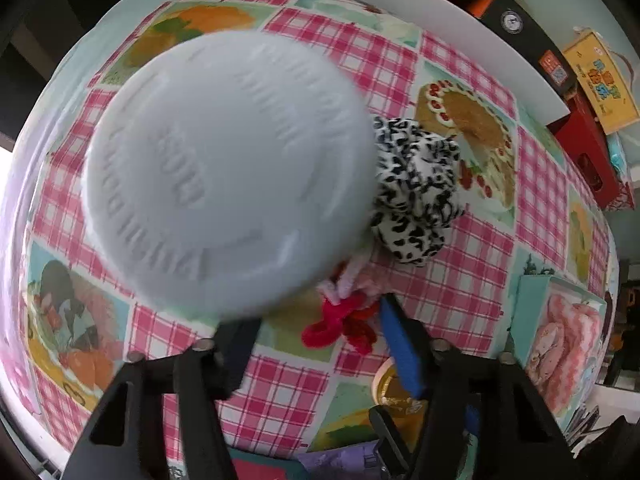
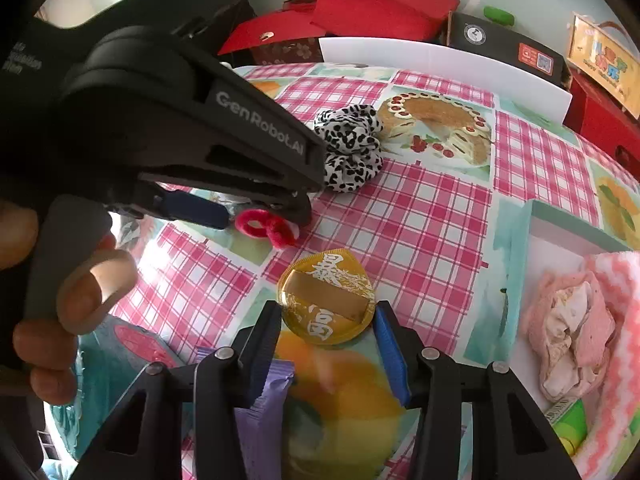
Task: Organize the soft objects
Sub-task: 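Close right tool on the gold round packet while left reaches the red hair tie, then close left tool on the red hair tie while right holds the gold packet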
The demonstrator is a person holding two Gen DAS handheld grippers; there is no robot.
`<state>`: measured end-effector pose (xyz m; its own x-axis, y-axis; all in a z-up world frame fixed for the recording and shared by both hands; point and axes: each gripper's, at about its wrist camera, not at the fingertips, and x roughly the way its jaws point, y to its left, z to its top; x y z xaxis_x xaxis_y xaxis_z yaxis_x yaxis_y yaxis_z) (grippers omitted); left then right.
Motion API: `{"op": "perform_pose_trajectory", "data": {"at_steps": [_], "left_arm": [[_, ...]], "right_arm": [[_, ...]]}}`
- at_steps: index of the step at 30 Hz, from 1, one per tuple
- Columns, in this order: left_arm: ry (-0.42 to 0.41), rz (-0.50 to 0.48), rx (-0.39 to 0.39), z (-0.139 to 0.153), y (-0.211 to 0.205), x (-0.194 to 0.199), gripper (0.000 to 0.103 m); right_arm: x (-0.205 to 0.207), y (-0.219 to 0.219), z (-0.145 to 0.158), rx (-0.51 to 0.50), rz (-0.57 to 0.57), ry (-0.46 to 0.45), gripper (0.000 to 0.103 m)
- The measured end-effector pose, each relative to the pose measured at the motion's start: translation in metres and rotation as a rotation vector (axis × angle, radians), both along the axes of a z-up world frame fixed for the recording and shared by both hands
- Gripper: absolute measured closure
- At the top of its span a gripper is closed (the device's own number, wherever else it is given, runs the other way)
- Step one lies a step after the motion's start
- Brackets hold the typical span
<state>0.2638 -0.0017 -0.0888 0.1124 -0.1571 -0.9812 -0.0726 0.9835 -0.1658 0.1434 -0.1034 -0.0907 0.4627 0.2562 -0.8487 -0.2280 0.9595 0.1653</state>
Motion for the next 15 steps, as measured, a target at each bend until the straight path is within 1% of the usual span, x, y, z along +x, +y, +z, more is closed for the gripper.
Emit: {"op": "perform_pose_trajectory", "data": {"at_steps": [1,3,5,8,15], "left_arm": [[0.0,-0.003,-0.01,0.0,-0.002,0.001,0.054],[-0.004,-0.011,-0.025,0.0,-0.006,0.003,0.065],[-0.011,-0.01,-0.034,0.002,-0.006,0.001,0.067],[-0.034,0.01,-0.056,0.005,-0.004,-0.004,0.073],[-0.151,0.063,-0.114,0.024,0.001,-0.027,0.074]], "right_arm": [[-0.001,0.0,0.0,0.002,-0.002,0.001,0.053],[0.001,-0.001,0.0,0.005,-0.003,0.003,0.053],[0.002,-0.001,0.0,0.007,-0.003,0.004,0.053],[0.003,-0.004,0.0,0.017,-0.004,0.008,0.053],[-0.001,-0.01,0.006,0.038,-0.015,0.008,0.053]]}}
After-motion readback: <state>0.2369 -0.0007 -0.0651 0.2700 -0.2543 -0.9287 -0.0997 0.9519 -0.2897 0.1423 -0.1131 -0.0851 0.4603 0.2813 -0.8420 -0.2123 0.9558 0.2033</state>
